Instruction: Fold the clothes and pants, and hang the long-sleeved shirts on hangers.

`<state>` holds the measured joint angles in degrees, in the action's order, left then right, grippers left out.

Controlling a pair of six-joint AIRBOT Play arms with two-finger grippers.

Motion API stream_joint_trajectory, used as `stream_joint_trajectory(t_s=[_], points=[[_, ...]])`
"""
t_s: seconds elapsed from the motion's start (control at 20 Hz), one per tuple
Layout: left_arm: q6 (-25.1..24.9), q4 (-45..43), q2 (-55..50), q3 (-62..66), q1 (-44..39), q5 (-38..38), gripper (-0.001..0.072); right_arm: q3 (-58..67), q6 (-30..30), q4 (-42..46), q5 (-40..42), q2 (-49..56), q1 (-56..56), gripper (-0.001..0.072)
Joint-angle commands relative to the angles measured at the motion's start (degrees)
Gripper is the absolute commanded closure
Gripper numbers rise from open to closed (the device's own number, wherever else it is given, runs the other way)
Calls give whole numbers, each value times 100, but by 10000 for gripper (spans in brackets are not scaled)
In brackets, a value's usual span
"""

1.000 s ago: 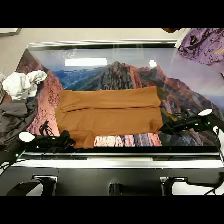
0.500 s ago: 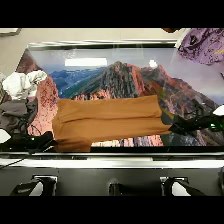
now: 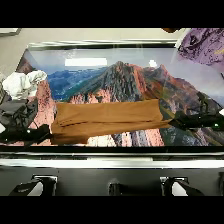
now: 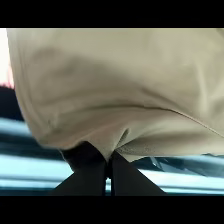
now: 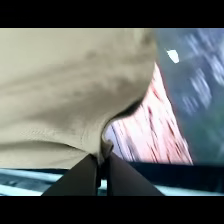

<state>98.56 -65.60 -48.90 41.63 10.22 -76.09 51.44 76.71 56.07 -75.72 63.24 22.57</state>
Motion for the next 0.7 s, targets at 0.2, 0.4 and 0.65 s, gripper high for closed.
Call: stream_joint_trajectory(t_s=[0.2, 0.4, 0.65], points=[[-739, 2, -2096, 1622, 4, 525, 689, 603, -435, 39, 1360, 988, -905, 684], [-872, 2, -3123, 2485, 4, 678, 689, 1478, 144, 835, 1735, 1799, -1403, 684], [-1034, 7, -4159, 3359, 4, 673, 689, 2341, 398, 979, 1593, 2850, -1508, 684]])
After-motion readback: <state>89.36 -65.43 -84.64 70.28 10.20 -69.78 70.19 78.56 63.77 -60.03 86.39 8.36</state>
